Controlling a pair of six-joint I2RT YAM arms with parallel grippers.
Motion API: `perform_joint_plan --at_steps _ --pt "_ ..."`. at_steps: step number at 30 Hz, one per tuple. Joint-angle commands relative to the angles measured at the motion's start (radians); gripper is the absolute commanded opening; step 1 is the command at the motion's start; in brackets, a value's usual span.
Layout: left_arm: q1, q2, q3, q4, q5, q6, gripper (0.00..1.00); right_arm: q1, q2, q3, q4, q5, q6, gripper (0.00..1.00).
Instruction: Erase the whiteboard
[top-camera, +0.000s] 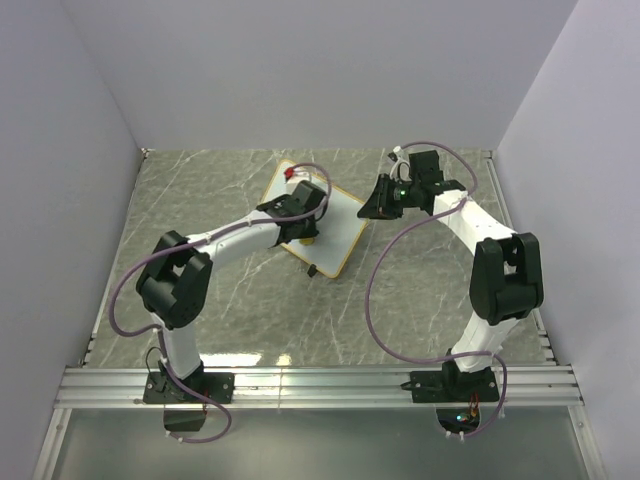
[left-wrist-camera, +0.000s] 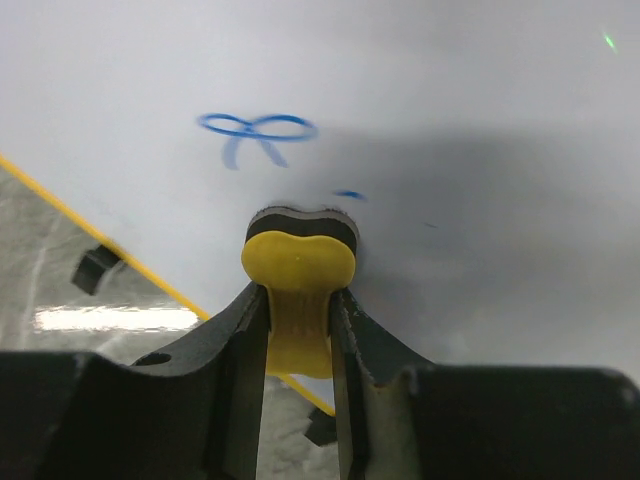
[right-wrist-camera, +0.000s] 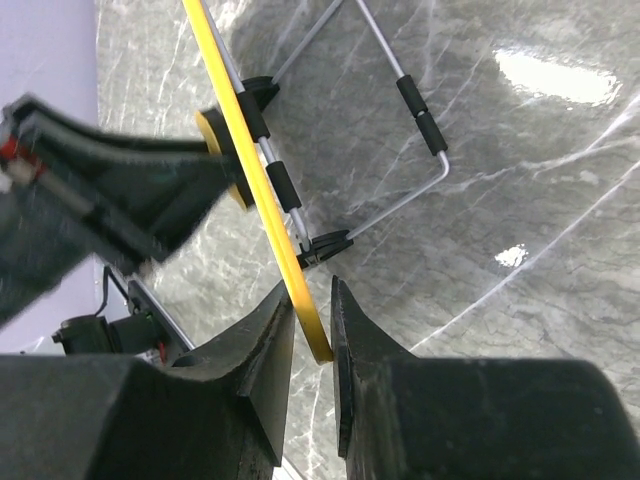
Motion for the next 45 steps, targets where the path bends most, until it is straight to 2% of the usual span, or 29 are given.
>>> perform_joint_plan --at_steps 1,4,9,12,18,22,29,37,42,45 --pt "-0.094 0.047 0.129 0.029 0.049 0.028 0.00 0.004 0.017 0.047 -0.031 0.010 0.011 0.00" --pt "-0.125 0.076 0.207 0.008 0.060 0.046 0.00 0.002 0.020 0.050 -0.032 0.010 0.009 0.00" --pt "-0.108 0.113 0.267 -0.019 0.050 0.062 0.00 0.004 0.018 0.047 -0.040 0.011 -0.001 0.00" --pt "-0.056 0.101 0.240 -0.005 0.072 0.047 0.00 0.004 0.018 0.050 -0.054 0.016 -0.014 0.00" --pt "0.086 0.055 0.088 0.043 0.084 0.030 0.00 0.002 0.018 0.060 -0.070 0.021 -0.027 0.00" --pt "0.132 0.035 0.025 0.058 0.093 0.022 0.00 0.001 0.024 0.067 -0.072 0.022 -0.027 0.00" --pt "0.088 0.037 0.038 0.052 0.100 0.033 0.00 0.001 0.040 0.077 -0.067 0.013 -0.020 0.00" --pt "-0.052 0.092 0.264 -0.012 0.115 0.062 0.00 0.001 0.044 0.078 -0.064 0.007 -0.017 0.00" --pt "-0.032 0.124 0.338 -0.045 0.109 0.080 0.00 0.002 0.038 0.078 -0.073 0.008 -0.021 0.00" --pt "0.043 0.118 0.301 -0.031 0.133 0.066 0.00 0.002 0.032 0.077 -0.077 0.010 -0.024 0.00"
